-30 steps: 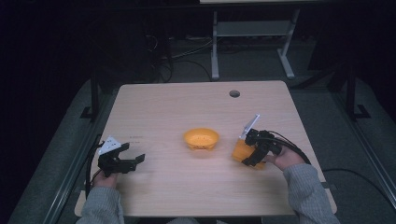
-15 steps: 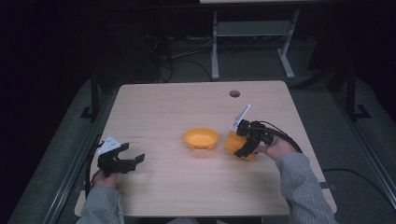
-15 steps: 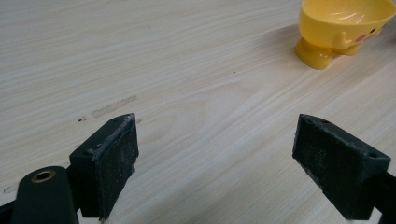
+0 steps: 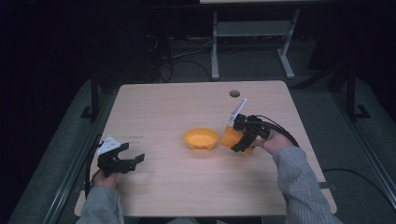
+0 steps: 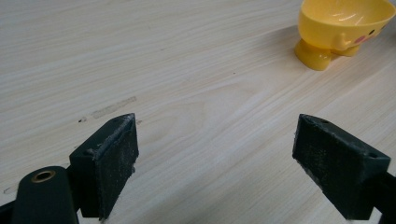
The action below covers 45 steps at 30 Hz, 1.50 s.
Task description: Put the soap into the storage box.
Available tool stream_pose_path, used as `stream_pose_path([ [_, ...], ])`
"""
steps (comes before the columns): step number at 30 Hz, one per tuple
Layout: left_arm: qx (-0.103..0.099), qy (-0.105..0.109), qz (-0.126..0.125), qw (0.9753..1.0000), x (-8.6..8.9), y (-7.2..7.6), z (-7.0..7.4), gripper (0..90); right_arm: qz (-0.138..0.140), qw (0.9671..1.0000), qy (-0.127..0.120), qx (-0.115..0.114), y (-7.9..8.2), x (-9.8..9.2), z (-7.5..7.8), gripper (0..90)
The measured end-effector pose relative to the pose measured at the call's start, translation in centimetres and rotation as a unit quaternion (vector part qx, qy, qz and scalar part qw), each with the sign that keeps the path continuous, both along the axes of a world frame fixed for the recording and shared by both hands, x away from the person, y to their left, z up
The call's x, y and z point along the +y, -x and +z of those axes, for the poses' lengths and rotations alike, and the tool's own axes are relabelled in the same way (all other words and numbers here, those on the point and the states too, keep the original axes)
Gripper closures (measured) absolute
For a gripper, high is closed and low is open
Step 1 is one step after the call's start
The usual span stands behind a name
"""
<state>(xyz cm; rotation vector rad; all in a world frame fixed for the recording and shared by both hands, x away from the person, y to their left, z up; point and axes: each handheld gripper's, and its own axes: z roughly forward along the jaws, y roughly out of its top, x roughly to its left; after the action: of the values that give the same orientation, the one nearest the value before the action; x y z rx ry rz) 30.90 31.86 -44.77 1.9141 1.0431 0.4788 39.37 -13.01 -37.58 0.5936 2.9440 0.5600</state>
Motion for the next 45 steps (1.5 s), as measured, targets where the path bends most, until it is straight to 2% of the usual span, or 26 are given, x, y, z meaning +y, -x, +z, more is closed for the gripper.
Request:
stream_pose_path([
  [10,0.002,-0.005,-0.002,1.0000,0.1,0.0,0.0,13.9,0.014,0.9999,-0.001,-0.005,-0.8,1.3,0.7,21.2],
  [15,0.001,-0.001,0.000,1.0000,0.0,0.0,0.0,13.8,0.018,0.9998,0.004,-0.009,-1.3,1.8,1.1,21.2],
  [20,0.000,0.003,0.001,1.0000,0.0,0.0,0.0,13.8,0.021,0.9997,-0.008,-0.009,-1.7,2.3,1.5,21.2],
  [22,0.000,0.003,0.001,1.0000,0.0,0.0,0.0,13.8,0.023,0.9997,-0.004,-0.007,-1.8,2.7,1.6,21.2],
  [24,0.000,0.004,0.002,1.0000,0.0,0.0,0.0,13.8,0.029,0.9995,0.002,-0.009,-2.0,3.1,1.7,21.2],
  [29,0.000,0.003,0.001,1.0000,0.1,0.0,0.0,13.8,0.038,0.9992,-0.005,-0.006,-2.5,3.9,2.0,21.2],
  [32,-0.001,0.004,0.002,1.0000,0.0,0.0,0.0,13.8,0.044,0.9990,0.004,-0.009,-2.7,4.6,2.1,21.2],
  [37,-0.003,0.002,0.001,1.0000,0.2,0.0,0.1,13.9,0.055,0.9985,0.001,-0.008,-3.1,5.5,2.5,21.2],
  [41,-0.003,0.003,0.000,1.0000,0.2,0.0,0.1,13.8,0.063,0.9979,0.010,-0.010,-3.3,6.2,2.7,21.2],
  [45,-0.002,0.004,0.002,1.0000,0.2,0.0,0.1,13.8,0.073,0.9973,0.002,-0.009,-3.6,6.8,2.9,21.2],
])
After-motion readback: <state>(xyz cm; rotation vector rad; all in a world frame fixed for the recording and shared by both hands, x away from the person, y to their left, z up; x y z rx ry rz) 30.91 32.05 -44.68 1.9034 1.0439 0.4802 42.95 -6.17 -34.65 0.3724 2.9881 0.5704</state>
